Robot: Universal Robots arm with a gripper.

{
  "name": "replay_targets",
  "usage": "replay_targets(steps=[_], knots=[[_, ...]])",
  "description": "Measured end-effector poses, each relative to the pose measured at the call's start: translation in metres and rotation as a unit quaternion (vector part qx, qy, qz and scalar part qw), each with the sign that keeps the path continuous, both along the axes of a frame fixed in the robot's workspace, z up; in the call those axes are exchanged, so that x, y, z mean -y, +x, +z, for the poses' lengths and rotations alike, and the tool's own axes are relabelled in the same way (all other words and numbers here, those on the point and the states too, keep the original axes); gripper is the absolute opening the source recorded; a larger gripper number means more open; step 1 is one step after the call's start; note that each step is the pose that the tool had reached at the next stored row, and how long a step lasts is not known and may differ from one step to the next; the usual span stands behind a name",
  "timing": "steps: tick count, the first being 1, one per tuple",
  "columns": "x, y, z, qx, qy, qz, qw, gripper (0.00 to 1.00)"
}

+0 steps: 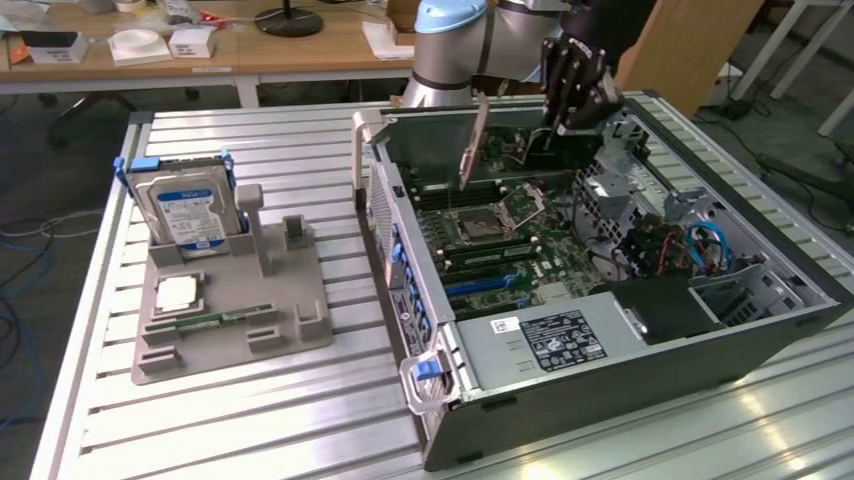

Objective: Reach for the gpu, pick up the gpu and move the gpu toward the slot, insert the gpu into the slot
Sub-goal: 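Insert the gpu into the slot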

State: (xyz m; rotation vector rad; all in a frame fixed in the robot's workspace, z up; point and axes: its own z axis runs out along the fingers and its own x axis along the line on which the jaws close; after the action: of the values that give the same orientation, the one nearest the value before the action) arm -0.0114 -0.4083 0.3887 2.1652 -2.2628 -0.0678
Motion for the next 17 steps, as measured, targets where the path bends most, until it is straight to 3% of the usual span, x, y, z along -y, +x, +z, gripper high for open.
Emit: replay_targets(steps=[2, 3, 10, 11, 17], knots=[[0.0006, 0.000, -0.0011, 0.0016, -0.0001, 0.010, 1.0000, 0.26], [0.0008, 0.000, -0.0014, 0.0041, -0.0002, 0.013, 0.9999, 0.26], [0.0020, 0.000, -0.0032, 0.0282, -0.0003, 0.030, 0.9991, 0.26], [0.0021, 0.000, -0.0037, 0.0306, -0.0004, 0.031, 0.9990, 0.26], [0.0047, 0.000, -0.0123, 0.0308, -0.0004, 0.031, 0.9990, 0.26]])
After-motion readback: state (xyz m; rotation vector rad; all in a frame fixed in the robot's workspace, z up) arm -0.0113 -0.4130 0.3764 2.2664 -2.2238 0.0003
